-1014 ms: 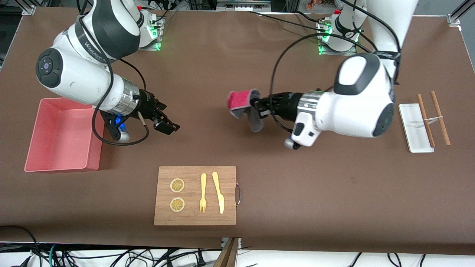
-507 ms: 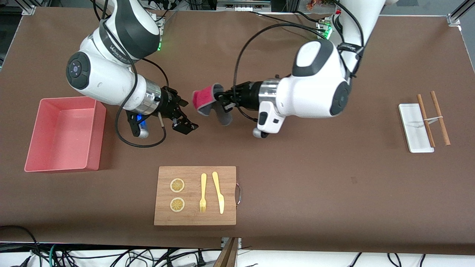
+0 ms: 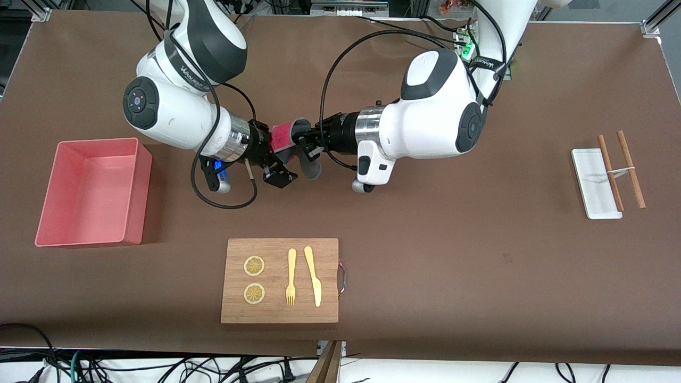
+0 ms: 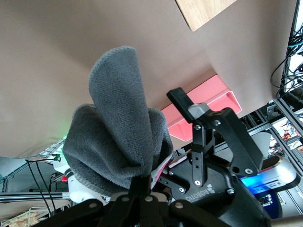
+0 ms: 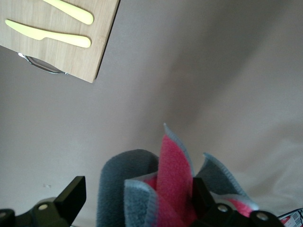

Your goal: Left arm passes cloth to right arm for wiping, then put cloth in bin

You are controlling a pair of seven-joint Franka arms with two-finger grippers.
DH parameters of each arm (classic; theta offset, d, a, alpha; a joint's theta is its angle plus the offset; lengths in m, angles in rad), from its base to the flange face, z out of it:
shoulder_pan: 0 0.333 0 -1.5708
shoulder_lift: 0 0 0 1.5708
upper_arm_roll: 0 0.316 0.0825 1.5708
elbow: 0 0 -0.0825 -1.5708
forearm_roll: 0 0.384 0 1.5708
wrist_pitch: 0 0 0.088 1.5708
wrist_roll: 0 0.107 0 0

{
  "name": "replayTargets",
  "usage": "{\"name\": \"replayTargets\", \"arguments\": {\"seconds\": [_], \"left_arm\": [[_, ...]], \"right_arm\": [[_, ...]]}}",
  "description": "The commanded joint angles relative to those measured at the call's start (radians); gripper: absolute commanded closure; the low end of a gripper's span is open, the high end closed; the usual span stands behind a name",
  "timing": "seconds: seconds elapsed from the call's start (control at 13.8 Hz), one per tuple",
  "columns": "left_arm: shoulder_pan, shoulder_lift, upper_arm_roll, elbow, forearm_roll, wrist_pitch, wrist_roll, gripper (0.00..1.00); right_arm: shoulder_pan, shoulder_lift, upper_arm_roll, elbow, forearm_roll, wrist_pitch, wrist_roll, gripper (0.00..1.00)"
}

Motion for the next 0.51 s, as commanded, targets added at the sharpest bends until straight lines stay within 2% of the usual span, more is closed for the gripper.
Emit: {"name": "replayTargets", "arguments": {"seconds": [0.0, 0.07, 0.14, 0.43], "left_arm": [[-0.005, 0.019, 0.007, 0.036, -0.025, -0.002, -0.016, 1.0], [-0.002, 0.019, 0.007, 0.036, -0.027, -0.002, -0.016, 1.0], [0.0, 0.019, 0.007, 0.036, -0.025, -0.002, -0.016, 1.0], [0.0, 0.019, 0.007, 0.036, -0.027, -0.002, -0.016, 1.0]], "right_arm": [[0.003, -0.004, -0.002, -0.005, 0.021, -0.004, 0.002, 0.78], [0.001, 0.004, 0.003, -0.004, 0.042, -0.004, 0.002, 1.0], [0.001, 0.004, 0.003, -0.001, 0.067, -0.001, 0.013, 1.0], [0.001, 0.004, 0.003, -0.001, 0.066, -0.004, 0.01, 1.0]]}}
